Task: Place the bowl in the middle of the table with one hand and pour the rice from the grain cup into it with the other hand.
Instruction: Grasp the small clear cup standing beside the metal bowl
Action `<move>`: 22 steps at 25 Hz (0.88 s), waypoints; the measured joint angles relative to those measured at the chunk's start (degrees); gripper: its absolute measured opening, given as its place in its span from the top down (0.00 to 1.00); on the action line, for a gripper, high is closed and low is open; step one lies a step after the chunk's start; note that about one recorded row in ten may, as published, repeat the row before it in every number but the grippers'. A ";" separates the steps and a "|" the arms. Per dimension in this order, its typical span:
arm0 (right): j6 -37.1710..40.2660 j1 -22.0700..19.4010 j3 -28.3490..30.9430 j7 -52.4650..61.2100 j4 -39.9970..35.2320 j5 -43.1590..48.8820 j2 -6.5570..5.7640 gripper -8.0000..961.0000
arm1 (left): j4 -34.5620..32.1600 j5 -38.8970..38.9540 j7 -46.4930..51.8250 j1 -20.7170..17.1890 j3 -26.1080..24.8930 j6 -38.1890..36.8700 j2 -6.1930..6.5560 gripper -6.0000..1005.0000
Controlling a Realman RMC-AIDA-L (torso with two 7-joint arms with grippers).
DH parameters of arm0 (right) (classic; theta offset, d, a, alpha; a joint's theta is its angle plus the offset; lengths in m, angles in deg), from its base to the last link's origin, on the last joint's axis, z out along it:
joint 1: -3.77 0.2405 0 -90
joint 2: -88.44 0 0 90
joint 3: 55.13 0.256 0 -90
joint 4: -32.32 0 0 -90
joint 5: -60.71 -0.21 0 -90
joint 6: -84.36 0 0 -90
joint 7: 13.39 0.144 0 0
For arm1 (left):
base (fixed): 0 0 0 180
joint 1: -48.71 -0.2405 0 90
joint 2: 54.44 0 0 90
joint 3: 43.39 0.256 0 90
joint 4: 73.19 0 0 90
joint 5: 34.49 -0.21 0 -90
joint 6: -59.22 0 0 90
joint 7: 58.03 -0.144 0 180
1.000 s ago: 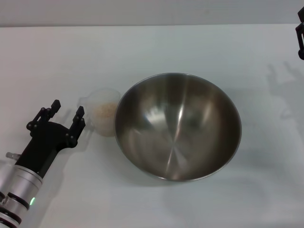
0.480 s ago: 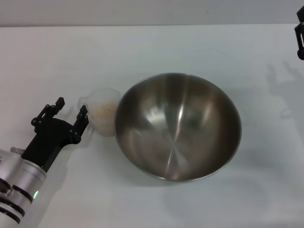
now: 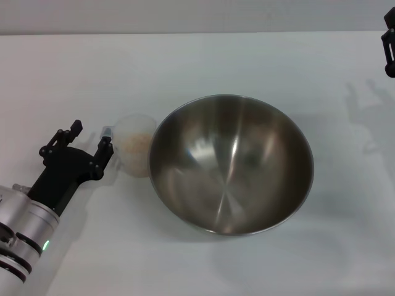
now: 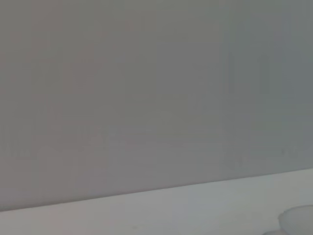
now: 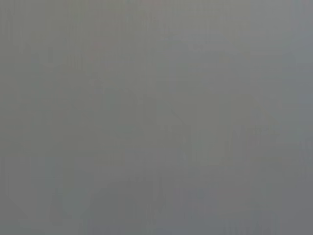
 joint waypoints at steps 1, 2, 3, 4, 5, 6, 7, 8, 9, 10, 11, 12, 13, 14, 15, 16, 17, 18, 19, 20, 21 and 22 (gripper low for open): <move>0.00 0.02 0.00 0.00 0.00 0.00 0.00 0.55 | 0.00 0.00 0.00 0.00 0.00 0.00 0.00 0.43; 0.00 0.05 0.00 0.00 0.00 0.00 0.00 0.55 | 0.21 0.00 0.01 0.02 -0.14 0.20 0.00 0.44; 0.00 0.09 0.02 0.00 0.00 0.00 0.00 0.55 | 0.25 0.00 0.01 0.03 -0.14 0.28 0.00 0.45; 0.00 0.14 0.04 0.00 0.00 0.00 0.00 0.55 | 0.25 0.00 0.01 0.03 -0.13 0.29 0.00 0.46; 0.00 0.20 0.06 0.00 0.00 0.00 0.00 0.55 | 0.28 0.00 0.00 0.03 -0.12 0.32 -0.01 0.48; 0.00 0.23 0.07 0.00 0.00 0.00 0.00 0.55 | 0.33 0.00 0.01 0.03 -0.10 0.35 -0.03 0.49; 0.00 0.25 0.08 0.00 0.00 0.00 0.00 0.55 | 0.41 0.00 0.00 0.02 -0.10 0.35 -0.05 0.51; 0.00 0.28 0.08 0.00 0.00 0.00 0.00 0.55 | 0.47 0.00 0.01 -0.02 -0.11 0.35 -0.06 0.53; -0.03 0.30 0.09 0.00 0.00 0.00 0.00 0.55 | 0.51 0.00 0.09 -0.06 -0.14 0.36 -0.06 0.56; -0.12 0.33 0.09 0.00 0.00 0.00 -0.01 0.55 | 0.51 0.00 0.09 -0.06 -0.14 0.36 -0.06 0.58; -0.30 0.36 0.10 0.00 0.00 0.00 -0.02 0.55 | 0.52 0.00 0.30 -0.10 -0.18 0.39 -0.07 0.60; -0.47 0.42 0.10 0.00 0.01 0.00 -0.04 0.55 | 0.53 0.00 0.44 -0.11 -0.20 0.41 -0.07 0.62; -0.65 0.46 0.09 0.00 0.03 0.00 -0.06 0.55 | 0.54 0.00 0.46 -0.09 -0.22 0.44 -0.08 0.64; -0.82 0.51 0.10 0.00 0.05 0.00 -0.08 0.55 | 0.54 0.00 0.44 -0.06 -0.22 0.44 -0.08 0.66; -0.95 0.55 0.10 0.00 0.07 0.00 -0.08 0.55 | 0.56 0.00 0.39 -0.02 -0.23 0.45 -0.09 0.68; -1.03 0.59 0.10 0.00 0.08 0.00 -0.09 0.55 | 0.57 0.00 0.38 -0.01 -0.24 0.45 -0.08 0.71; -1.10 0.64 0.10 0.00 0.09 0.00 -0.09 0.55 | 0.64 0.00 0.31 0.01 -0.23 0.45 -0.08 0.73; -1.15 0.66 0.09 0.00 0.09 0.00 -0.09 0.55 | 0.74 0.00 0.22 0.03 -0.24 0.45 -0.08 0.77; -1.18 0.70 0.10 0.00 0.09 0.00 -0.10 0.55 | 0.87 0.00 0.14 0.02 -0.24 0.45 -0.09 0.81; -1.18 0.75 0.10 0.00 0.09 0.00 -0.09 0.55 | 0.95 0.00 0.09 0.03 -0.24 0.40 -0.08 0.85; -1.19 0.76 0.09 0.00 0.09 0.00 -0.10 0.55 | 1.04 0.00 0.05 0.06 -0.23 0.29 -0.09 0.89; -1.20 0.79 0.09 0.00 0.09 0.00 -0.10 0.55 | 1.06 0.00 0.03 0.12 -0.26 0.10 -0.09 0.93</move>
